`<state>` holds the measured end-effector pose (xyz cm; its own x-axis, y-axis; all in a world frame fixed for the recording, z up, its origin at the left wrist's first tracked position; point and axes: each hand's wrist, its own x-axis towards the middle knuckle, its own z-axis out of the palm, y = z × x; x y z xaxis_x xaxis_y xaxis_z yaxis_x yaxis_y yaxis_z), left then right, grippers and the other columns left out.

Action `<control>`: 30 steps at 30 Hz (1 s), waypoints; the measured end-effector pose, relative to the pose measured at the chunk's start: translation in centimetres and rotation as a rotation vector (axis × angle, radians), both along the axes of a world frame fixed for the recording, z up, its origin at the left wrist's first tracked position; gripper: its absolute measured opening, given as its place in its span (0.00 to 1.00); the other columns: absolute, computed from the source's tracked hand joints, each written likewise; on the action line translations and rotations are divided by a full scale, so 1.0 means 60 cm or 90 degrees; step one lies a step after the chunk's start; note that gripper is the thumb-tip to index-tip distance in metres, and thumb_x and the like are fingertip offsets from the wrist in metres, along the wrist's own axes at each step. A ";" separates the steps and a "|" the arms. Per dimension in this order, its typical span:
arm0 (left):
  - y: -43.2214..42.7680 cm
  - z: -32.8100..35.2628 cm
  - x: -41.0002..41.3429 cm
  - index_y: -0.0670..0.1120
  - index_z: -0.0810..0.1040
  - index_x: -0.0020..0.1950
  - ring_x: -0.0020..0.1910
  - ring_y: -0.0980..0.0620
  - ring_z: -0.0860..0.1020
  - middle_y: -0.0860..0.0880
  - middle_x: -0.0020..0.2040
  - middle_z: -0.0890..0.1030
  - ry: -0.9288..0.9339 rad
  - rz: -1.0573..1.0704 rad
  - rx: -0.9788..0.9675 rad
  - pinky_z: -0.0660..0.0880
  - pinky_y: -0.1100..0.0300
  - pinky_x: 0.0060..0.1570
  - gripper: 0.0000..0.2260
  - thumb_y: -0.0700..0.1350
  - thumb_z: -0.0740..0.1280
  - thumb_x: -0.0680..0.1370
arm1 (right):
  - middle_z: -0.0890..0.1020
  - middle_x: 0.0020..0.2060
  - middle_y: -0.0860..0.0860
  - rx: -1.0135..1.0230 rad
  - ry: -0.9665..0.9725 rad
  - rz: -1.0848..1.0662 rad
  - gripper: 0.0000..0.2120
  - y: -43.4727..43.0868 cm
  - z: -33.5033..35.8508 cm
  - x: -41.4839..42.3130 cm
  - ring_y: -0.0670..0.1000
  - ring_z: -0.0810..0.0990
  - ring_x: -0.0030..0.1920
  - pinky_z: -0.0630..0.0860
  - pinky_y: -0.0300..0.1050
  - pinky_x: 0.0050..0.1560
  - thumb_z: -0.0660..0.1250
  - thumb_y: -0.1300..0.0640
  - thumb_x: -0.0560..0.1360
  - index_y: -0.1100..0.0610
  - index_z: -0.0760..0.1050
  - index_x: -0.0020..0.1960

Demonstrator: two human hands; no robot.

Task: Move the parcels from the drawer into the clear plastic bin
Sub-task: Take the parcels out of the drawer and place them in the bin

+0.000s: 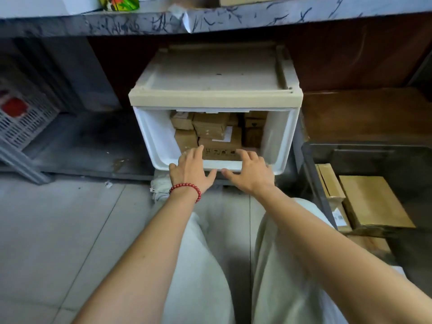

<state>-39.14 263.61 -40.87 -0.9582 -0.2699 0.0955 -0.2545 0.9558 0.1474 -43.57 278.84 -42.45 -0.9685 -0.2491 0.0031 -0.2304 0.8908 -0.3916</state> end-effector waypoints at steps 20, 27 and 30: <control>-0.114 -0.130 -0.254 0.47 0.52 0.77 0.69 0.41 0.64 0.43 0.72 0.65 -0.026 -0.004 -0.043 0.66 0.46 0.61 0.34 0.55 0.64 0.76 | 0.63 0.73 0.56 -0.057 -0.018 -0.029 0.33 -0.061 -0.122 -0.251 0.59 0.64 0.71 0.66 0.57 0.66 0.65 0.42 0.76 0.48 0.57 0.76; -0.168 -0.161 -0.324 0.46 0.63 0.72 0.67 0.41 0.67 0.42 0.66 0.72 0.053 0.042 -0.102 0.65 0.46 0.60 0.29 0.57 0.62 0.75 | 0.61 0.73 0.55 -0.094 -0.029 -0.025 0.36 -0.104 -0.161 -0.320 0.58 0.63 0.71 0.67 0.59 0.67 0.67 0.44 0.75 0.47 0.53 0.77; -0.176 -0.178 -0.333 0.49 0.63 0.73 0.67 0.42 0.67 0.45 0.67 0.72 0.062 0.012 -0.089 0.64 0.46 0.61 0.29 0.57 0.64 0.74 | 0.62 0.73 0.53 -0.123 -0.021 -0.026 0.37 -0.120 -0.168 -0.342 0.57 0.63 0.71 0.65 0.57 0.69 0.68 0.45 0.74 0.48 0.54 0.76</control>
<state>-59.14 253.04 -51.54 -0.9372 -0.2659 0.2257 -0.2642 0.9637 0.0381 -64.08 271.67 -52.53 -0.9781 -0.2077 0.0158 -0.1804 0.8068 -0.5626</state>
